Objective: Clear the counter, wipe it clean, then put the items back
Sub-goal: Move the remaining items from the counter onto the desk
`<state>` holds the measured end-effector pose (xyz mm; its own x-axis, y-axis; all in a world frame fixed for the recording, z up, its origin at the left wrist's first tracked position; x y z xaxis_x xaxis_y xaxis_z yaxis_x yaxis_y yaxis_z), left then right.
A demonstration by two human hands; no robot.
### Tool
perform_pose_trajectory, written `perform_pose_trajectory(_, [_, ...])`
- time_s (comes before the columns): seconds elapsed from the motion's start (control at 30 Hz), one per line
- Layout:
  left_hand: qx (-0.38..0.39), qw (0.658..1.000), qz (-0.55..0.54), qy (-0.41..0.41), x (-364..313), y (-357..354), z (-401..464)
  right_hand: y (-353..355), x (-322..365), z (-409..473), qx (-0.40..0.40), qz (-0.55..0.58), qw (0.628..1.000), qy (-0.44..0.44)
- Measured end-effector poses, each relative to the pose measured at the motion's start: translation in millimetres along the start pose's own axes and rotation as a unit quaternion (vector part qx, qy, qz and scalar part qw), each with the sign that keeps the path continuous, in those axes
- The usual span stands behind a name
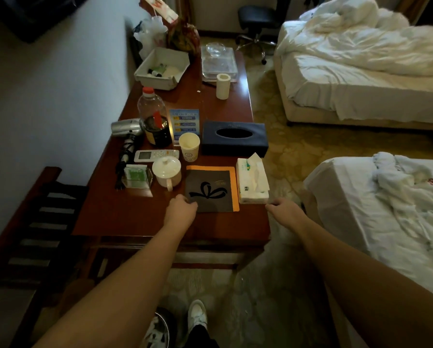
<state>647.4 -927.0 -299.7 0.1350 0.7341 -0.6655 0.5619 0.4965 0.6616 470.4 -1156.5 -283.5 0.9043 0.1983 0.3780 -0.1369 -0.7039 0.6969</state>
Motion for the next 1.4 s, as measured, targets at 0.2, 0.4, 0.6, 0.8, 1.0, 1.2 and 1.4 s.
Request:
perform_pose_trajectory(0.2, [-0.010,0.999,-0.036,-0.034,-17.1,40.7,-79.2,10.1,31.9,-59.6,-0.021,-0.082,0.987,0.136])
perform_pose_trajectory(0.4, [-0.105,0.993,-0.043,-0.037,-4.3,98.9,-182.2,-10.1,81.5,-139.5,-0.013,-0.147,0.948,0.282])
perform_pose_trajectory(0.6, [-0.198,0.979,-0.030,0.031,40.8,151.2,-296.6,-69.6,121.6,-233.7,0.037,-0.217,0.885,0.410])
perform_pose_trajectory(0.8, [-0.266,0.959,-0.035,0.094,105.2,171.3,-408.4,-154.6,128.9,-331.3,0.110,-0.261,0.804,0.523])
perform_pose_trajectory(1.0, [-0.334,0.922,-0.034,0.193,177.4,164.5,-522.5,-250.7,106.5,-431.9,0.186,-0.312,0.724,0.586])
perform_pose_trajectory(1.2, [-0.398,0.877,-0.065,0.261,243.3,150.3,-644.6,-336.8,75.2,-532.8,0.227,-0.363,0.654,0.624])
perform_pose_trajectory(1.4, [-0.428,0.851,-0.096,0.288,301.7,151.0,-773.0,-402.7,48.9,-645.8,0.271,-0.375,0.594,0.658])
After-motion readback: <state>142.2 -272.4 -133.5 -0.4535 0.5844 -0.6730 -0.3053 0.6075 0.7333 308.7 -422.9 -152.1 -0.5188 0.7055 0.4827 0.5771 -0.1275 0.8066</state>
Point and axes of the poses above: each hand's wrist, its own z-axis towards the middle knuckle, its own y-axis out of the back of the hand, x = y × z, the point moved 5 cm from there along z, towards the middle knuckle, and after that the axes turned 13 degrees about -y, right-handed, at the moved point
